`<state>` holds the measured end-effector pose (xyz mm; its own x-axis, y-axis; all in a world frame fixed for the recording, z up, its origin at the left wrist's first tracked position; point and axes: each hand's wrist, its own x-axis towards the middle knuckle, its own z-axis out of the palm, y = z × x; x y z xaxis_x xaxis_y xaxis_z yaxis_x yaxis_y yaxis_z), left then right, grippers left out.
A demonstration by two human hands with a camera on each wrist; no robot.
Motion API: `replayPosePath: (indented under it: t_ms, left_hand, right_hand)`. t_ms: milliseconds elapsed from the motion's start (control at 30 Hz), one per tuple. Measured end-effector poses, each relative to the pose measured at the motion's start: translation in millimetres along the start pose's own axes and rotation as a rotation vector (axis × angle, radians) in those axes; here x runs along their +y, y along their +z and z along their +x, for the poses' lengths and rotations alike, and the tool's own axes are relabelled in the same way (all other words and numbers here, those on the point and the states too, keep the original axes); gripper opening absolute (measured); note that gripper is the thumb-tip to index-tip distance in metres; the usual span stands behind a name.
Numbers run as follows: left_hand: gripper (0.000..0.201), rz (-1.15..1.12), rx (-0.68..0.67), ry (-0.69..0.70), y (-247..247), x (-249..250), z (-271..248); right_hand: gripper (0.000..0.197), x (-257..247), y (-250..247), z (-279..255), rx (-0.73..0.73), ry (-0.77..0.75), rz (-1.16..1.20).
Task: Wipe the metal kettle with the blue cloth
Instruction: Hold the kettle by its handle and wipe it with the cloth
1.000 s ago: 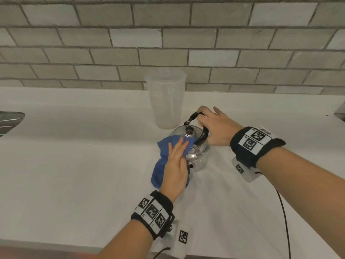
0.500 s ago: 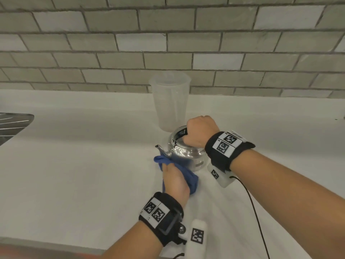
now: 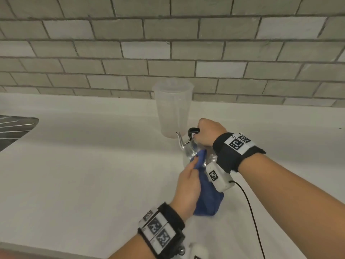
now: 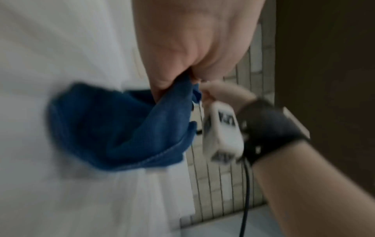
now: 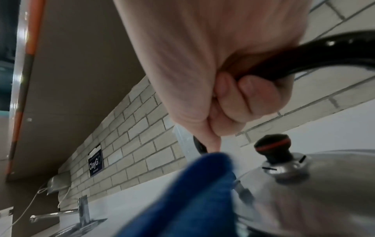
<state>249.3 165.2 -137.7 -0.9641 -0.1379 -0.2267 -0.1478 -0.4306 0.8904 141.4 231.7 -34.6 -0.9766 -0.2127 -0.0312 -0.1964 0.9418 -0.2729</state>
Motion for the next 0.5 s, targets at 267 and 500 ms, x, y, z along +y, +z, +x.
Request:
replayPosePath:
  t_ms: [267,500]
  left_hand:
    - [0.061,0.660,-0.068,0.148,-105.6,53.3,26.3]
    - [0.052,1.111,-0.198,0.193,-130.4,94.9,41.5]
  right_hand:
    - [0.027,7.9,-0.7,-6.5,-0.008,-0.088,0.115]
    - [0.026,25.3,10.9,-36.9,0.114,-0.229,0.189]
